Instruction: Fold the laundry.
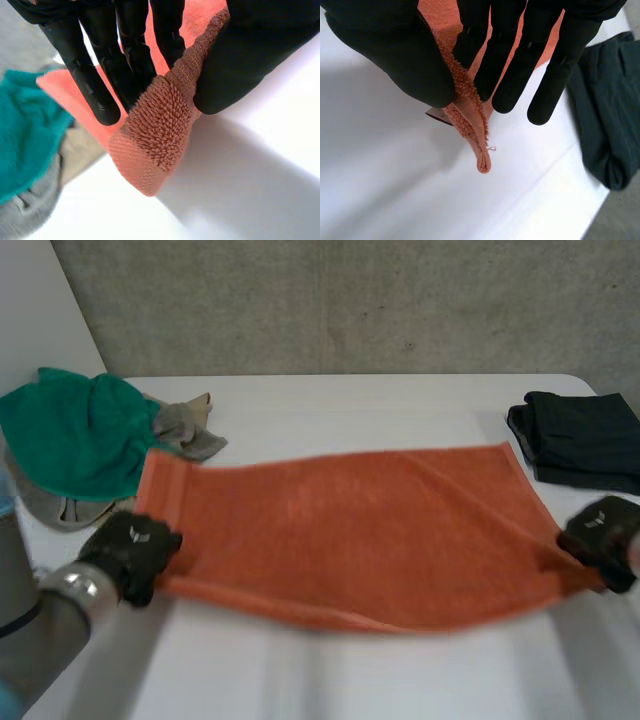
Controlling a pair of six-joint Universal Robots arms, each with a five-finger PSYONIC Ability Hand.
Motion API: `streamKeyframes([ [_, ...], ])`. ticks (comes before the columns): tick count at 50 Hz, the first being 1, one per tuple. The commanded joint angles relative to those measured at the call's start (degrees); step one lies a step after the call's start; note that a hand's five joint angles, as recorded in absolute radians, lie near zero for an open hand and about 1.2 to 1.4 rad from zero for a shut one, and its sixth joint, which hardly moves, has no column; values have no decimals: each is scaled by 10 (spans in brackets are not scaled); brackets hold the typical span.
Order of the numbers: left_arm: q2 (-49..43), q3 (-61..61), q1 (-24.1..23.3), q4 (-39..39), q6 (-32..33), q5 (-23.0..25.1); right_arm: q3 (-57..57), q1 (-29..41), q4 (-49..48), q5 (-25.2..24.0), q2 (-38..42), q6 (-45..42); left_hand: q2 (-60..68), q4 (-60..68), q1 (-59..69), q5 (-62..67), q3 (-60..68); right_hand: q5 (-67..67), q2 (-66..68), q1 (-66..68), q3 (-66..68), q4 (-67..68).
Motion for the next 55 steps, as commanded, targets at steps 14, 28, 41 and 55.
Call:
streamKeyframes([
  [14, -122, 107, -3, 177, -19, -23, -148, 70, -215, -12, 152, 114, 113, 112, 148, 136, 114, 122, 126, 158, 118, 112],
  [28, -197, 184, -22, 217, -43, -107, -356, 122, -307, -7, 337, 122, 113, 112, 148, 136, 114, 122, 126, 158, 118, 112],
  [41, -265, 247, -33, 219, -39, -175, -505, 137, -311, 16, 457, 123, 113, 112, 148, 136, 114, 122, 126, 158, 118, 112],
  [55, -281, 267, -64, 222, -33, -176, -513, 142, -327, 33, 472, 131, -587, -588, -552, -564, -586, -578, -574, -542, -582, -588],
])
